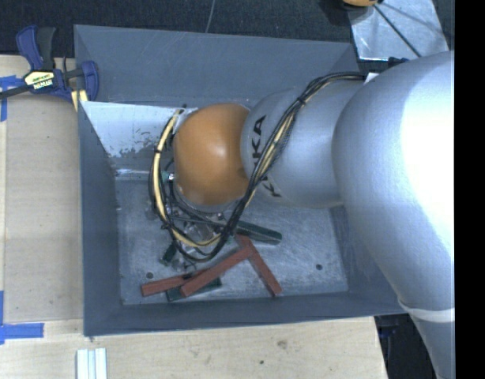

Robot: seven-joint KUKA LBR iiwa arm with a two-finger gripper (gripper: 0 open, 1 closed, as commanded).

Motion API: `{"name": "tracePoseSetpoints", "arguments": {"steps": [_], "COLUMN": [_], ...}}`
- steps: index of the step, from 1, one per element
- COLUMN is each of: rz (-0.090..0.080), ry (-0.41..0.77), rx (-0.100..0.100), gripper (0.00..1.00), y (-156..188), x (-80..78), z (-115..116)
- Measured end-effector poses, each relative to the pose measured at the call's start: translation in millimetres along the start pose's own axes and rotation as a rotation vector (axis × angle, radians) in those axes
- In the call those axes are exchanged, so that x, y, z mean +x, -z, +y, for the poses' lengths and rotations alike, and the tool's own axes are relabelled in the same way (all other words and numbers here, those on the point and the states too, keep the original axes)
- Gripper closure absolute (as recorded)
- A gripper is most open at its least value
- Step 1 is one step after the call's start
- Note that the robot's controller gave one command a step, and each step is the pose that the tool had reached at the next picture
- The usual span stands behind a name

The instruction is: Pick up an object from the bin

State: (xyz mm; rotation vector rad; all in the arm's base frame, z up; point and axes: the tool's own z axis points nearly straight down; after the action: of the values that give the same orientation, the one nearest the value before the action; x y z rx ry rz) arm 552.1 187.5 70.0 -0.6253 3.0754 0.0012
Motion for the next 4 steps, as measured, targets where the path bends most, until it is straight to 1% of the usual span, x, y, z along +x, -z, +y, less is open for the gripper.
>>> {"name": "tracePoseSetpoints", "arguments": {"steps": [1, 2, 4], "rz": [0.0, 0.0, 0.001], "ry": [0.118, -0.001, -0.001], "rx": [0.0, -0.001, -0.001], "gripper": [0.0, 1.0, 1.0], "y": [0.2, 0.8, 3.6], "x": [0.2, -1.1, -0.4], "z": [10.3, -0.1, -0.1]}}
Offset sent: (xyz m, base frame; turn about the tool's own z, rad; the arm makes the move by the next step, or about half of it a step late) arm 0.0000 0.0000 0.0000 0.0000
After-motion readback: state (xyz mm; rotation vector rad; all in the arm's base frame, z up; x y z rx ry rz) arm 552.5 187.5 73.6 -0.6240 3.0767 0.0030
